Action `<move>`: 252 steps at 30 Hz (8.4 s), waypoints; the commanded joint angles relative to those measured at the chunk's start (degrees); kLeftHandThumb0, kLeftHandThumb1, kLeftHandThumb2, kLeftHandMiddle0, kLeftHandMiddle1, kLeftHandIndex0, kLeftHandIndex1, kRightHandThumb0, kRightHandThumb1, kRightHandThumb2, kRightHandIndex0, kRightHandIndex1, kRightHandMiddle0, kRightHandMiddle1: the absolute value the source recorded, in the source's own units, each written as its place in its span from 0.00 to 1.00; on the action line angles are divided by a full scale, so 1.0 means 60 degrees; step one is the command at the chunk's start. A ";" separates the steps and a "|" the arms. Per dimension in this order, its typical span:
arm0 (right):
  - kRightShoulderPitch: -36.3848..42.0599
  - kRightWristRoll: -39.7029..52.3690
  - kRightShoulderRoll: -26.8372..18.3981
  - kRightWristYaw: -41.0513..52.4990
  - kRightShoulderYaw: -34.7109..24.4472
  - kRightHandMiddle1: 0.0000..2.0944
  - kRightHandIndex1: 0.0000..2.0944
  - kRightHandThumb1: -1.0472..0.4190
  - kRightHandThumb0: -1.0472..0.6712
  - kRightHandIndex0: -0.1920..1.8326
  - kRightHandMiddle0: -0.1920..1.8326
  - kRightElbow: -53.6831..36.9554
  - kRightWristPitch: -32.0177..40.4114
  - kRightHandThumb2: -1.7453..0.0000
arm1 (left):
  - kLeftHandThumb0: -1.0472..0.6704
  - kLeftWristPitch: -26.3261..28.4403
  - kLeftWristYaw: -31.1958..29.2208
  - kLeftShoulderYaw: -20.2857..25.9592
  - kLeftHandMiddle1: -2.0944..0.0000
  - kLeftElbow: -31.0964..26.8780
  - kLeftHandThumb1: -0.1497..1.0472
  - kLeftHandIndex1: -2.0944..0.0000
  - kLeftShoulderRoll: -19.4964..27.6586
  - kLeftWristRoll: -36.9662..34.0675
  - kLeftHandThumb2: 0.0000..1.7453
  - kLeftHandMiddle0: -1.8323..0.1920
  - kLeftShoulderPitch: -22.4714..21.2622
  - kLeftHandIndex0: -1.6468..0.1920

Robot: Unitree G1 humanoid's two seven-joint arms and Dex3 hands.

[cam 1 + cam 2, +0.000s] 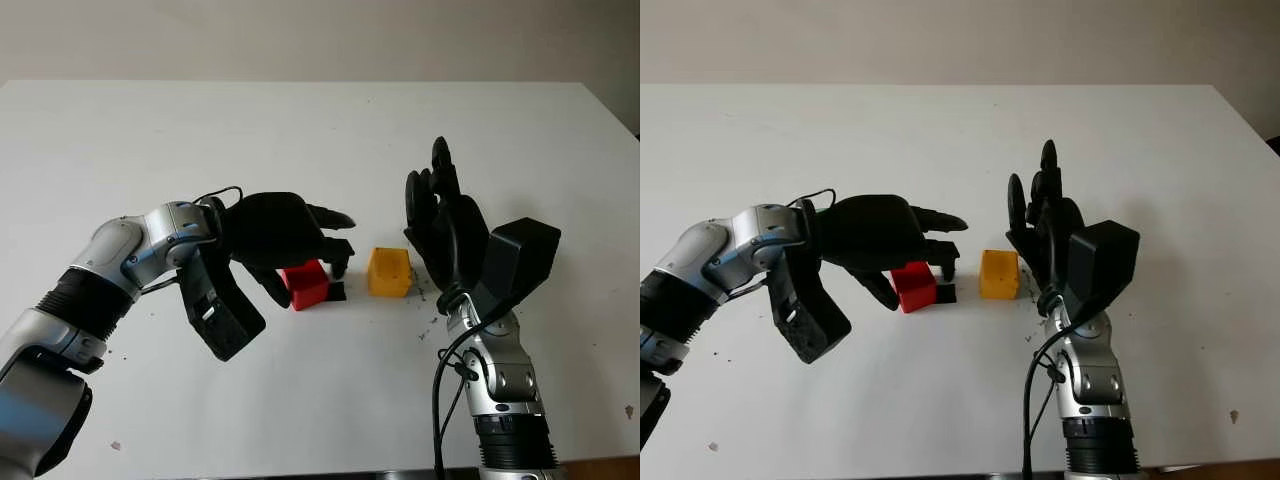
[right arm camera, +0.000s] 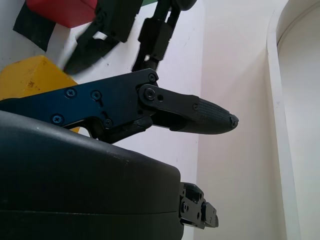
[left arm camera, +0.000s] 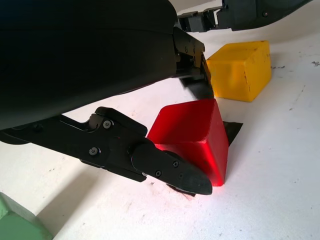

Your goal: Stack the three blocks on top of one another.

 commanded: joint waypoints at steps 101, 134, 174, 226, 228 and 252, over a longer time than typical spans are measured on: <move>0.0727 -0.8921 -0.5025 0.1829 0.2939 0.05 0.04 0.15 0.28 0.12 0.32 -0.2338 0.0082 0.97 | 0.19 0.5225 0.2740 0.6963 0.98 -0.3954 1.00 1.00 -0.4231 -0.9164 0.35 1.00 0.6496 1.00; 0.0537 -0.8731 -0.4902 0.1217 0.2554 0.60 0.04 0.06 0.40 0.31 0.31 -0.1998 -0.0390 0.97 | 0.20 0.5068 0.2708 0.6907 0.98 -0.3833 1.00 1.00 -0.4154 -0.9012 0.33 1.00 0.6565 1.00; -0.3429 -0.1643 -0.3778 0.5295 0.1777 0.73 0.01 0.04 0.34 0.23 0.24 0.2423 -0.2541 0.97 | 0.23 0.5024 0.3174 0.6600 0.97 -0.4224 1.00 0.99 -0.4437 -0.8710 0.30 0.99 0.6866 1.00; -0.3308 -0.1434 -0.2660 0.5660 0.2375 0.74 0.02 0.06 0.34 0.23 0.26 0.3907 -0.2303 0.97 | 0.22 0.5196 0.3225 0.6600 0.97 -0.4407 1.00 0.98 -0.4379 -0.8534 0.30 0.99 0.6922 1.00; -0.3313 -0.1460 -0.2666 0.5671 0.2375 0.74 0.02 0.06 0.34 0.23 0.26 0.3922 -0.2326 0.97 | 0.22 0.5206 0.3210 0.6600 0.97 -0.4407 1.00 0.98 -0.4383 -0.8561 0.30 0.99 0.6913 1.00; -0.3435 -0.2015 -0.3004 0.5894 0.2575 0.41 0.01 0.13 0.25 0.13 0.13 0.3751 -0.1925 0.97 | 0.22 0.5181 0.3225 0.6636 0.97 -0.4357 1.00 0.98 -0.4384 -0.8587 0.30 0.99 0.6900 1.00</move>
